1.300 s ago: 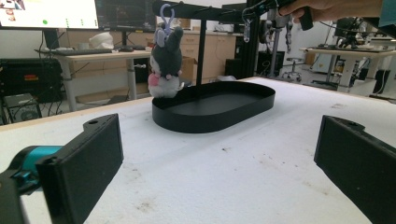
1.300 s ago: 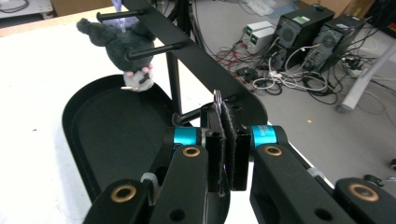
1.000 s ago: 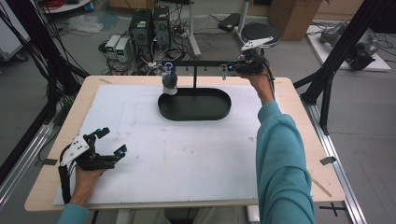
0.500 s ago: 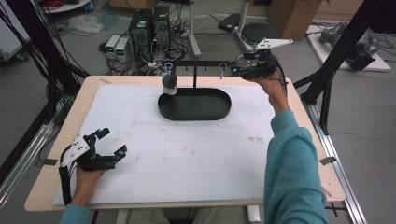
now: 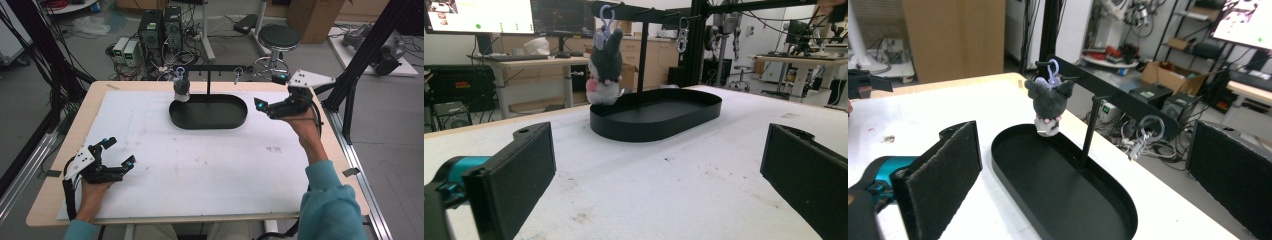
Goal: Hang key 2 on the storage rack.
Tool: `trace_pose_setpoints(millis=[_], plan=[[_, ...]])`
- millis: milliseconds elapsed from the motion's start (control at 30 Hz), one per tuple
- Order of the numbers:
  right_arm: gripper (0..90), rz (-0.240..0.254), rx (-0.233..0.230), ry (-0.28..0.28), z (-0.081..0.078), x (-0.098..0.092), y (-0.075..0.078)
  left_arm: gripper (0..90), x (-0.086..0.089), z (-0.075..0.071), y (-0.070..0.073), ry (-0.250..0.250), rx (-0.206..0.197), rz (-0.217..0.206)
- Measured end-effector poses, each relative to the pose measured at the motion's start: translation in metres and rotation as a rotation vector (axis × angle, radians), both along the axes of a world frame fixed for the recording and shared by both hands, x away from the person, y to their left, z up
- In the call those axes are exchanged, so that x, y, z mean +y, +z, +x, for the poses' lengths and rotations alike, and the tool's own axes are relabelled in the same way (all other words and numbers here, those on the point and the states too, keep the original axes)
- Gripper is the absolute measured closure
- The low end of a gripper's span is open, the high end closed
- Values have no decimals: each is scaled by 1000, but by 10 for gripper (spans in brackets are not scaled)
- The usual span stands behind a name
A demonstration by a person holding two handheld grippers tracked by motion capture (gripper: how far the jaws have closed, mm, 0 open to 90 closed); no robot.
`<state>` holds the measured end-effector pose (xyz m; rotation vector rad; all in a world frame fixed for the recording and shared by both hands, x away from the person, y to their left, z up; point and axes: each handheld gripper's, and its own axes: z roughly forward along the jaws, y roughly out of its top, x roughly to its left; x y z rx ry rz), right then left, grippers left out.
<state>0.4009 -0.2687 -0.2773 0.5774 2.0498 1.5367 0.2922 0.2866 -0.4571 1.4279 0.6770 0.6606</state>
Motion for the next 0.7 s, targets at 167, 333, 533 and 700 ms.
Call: trace_pose_setpoints(millis=[167, 333, 533, 700], plan=[[6, 28, -30, -39, -37, -13, -29, 17, 0, -1, 0, 4, -1, 2], [6, 65, -69, -86, -63, -27, -64, 17, 1, -2, 0, 1, 2, -3], [6, 104, -63, -114, -81, -39, -99, 17, 1, -2, 0, 5, -8, 1], [6, 139, -80, -153, -94, -48, -124, 17, 1, -3, 0, 9, -10, -3]])
